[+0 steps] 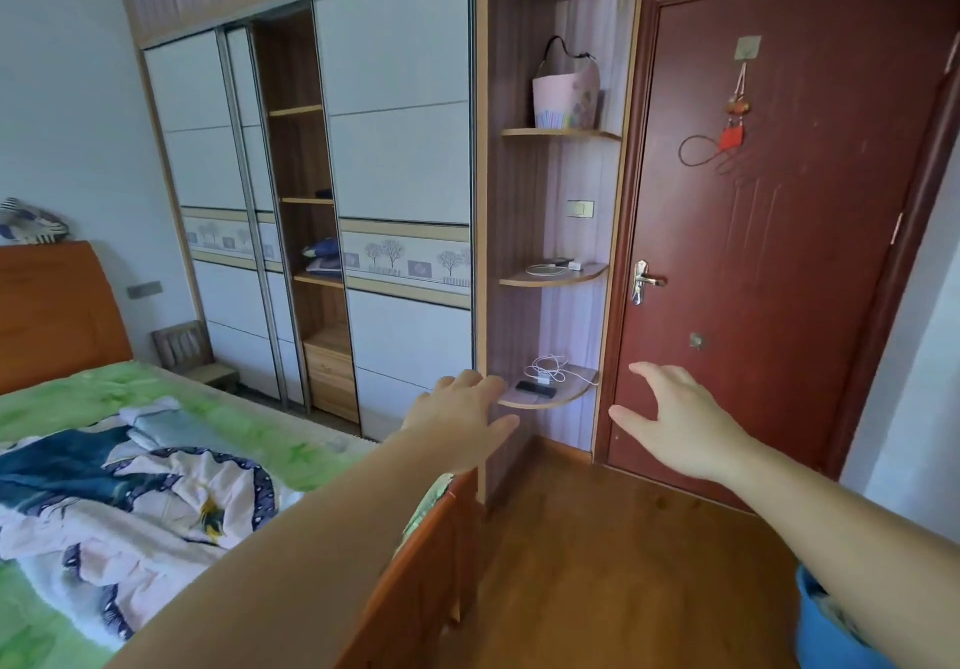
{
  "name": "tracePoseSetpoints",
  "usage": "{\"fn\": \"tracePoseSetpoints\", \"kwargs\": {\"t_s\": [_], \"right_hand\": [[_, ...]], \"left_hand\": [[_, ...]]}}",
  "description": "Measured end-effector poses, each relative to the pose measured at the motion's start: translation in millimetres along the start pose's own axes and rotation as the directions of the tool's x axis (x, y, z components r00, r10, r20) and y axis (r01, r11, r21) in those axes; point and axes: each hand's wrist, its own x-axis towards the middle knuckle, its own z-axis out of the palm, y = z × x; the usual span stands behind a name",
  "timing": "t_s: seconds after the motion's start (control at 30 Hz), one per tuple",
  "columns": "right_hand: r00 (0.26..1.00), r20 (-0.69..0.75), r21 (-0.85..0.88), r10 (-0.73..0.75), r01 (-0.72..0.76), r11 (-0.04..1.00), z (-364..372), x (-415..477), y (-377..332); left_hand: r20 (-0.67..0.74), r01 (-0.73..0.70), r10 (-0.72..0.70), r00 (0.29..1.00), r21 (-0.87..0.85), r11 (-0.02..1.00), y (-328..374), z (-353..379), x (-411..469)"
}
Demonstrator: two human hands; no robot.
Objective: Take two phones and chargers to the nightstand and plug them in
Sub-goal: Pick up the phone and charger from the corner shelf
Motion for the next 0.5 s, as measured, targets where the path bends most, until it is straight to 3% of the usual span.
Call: {"fn": "tracePoseSetpoints", "kwargs": {"t_s": [0.3, 0.5], "right_hand": [[0.998, 0.037, -0.08, -0.046, 0.049, 0.996, 51.0, 177.7, 63.2], [0.997, 0.058, -0.13, 0.056, -0.048, 0.99, 62.3, 328.0, 111.4]], "left_hand": [[-0.008, -0.021, 0.02, 1.0, -0.092, 0.996, -21.3, 80.6, 210.1], [0.038, -0.025, 0.031, 0.999, -0.156, 0.987, -40.5, 124.3, 367.5]]}}
